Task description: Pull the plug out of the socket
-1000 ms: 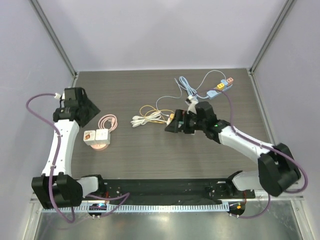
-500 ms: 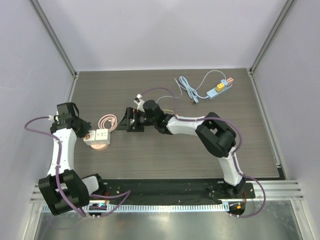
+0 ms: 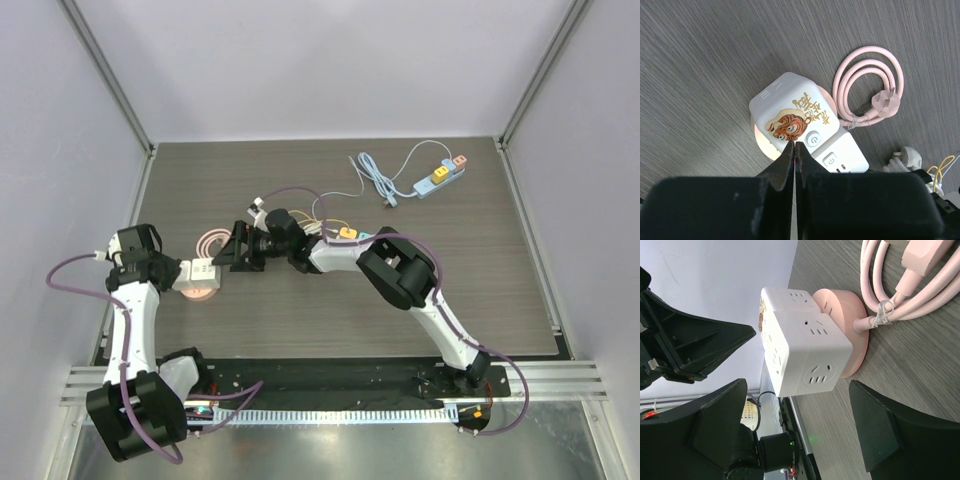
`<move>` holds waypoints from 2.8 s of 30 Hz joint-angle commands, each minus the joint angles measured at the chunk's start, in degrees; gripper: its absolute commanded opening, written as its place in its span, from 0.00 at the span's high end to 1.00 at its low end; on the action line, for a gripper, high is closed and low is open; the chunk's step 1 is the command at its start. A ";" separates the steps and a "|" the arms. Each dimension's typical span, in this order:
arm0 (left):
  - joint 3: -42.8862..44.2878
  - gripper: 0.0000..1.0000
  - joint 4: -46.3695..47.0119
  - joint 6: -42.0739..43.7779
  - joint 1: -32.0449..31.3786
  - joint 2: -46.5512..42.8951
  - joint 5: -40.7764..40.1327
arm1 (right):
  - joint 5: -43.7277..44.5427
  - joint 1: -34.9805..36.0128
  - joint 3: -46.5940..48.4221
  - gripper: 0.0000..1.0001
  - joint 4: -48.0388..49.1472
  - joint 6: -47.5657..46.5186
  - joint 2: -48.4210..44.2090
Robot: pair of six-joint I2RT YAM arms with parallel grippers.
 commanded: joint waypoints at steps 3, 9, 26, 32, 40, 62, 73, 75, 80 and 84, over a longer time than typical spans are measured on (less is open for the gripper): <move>0.50 1.00 2.52 -1.32 0.35 1.46 -1.32 | -1.07 0.65 3.74 0.14 4.13 2.34 1.86; 1.02 1.00 2.18 -0.97 0.44 3.14 -1.14 | -0.98 1.52 6.11 0.13 3.43 2.60 4.32; 1.99 1.00 -0.90 -0.88 0.44 4.28 -3.34 | -1.24 3.99 10.68 0.23 3.60 3.74 8.36; 1.82 1.00 -1.87 -1.32 0.35 4.81 -3.07 | -1.86 3.99 11.12 0.39 5.44 5.76 8.72; 0.24 1.00 -1.52 -1.14 0.26 4.64 -1.23 | -2.12 3.20 8.85 0.91 9.66 11.90 8.63; -5.47 1.00 -0.29 -5.80 -5.27 5.16 -0.70 | -4.67 -0.23 5.58 0.99 28.30 30.45 10.65; -6.97 1.00 0.15 -5.63 -5.80 4.72 -1.31 | -2.82 -0.93 1.98 0.99 30.21 35.10 11.87; -7.06 1.00 0.06 -5.54 -5.89 4.55 -1.31 | -2.82 -1.29 1.98 0.99 35.93 40.38 12.93; -6.71 1.00 0.06 -5.45 -5.80 4.46 -1.31 | -3.53 -1.64 1.54 0.99 30.16 34.61 10.65; -6.18 1.00 0.06 -5.19 -5.89 4.55 -1.05 | -3.44 -1.29 1.37 0.99 16.64 18.92 6.97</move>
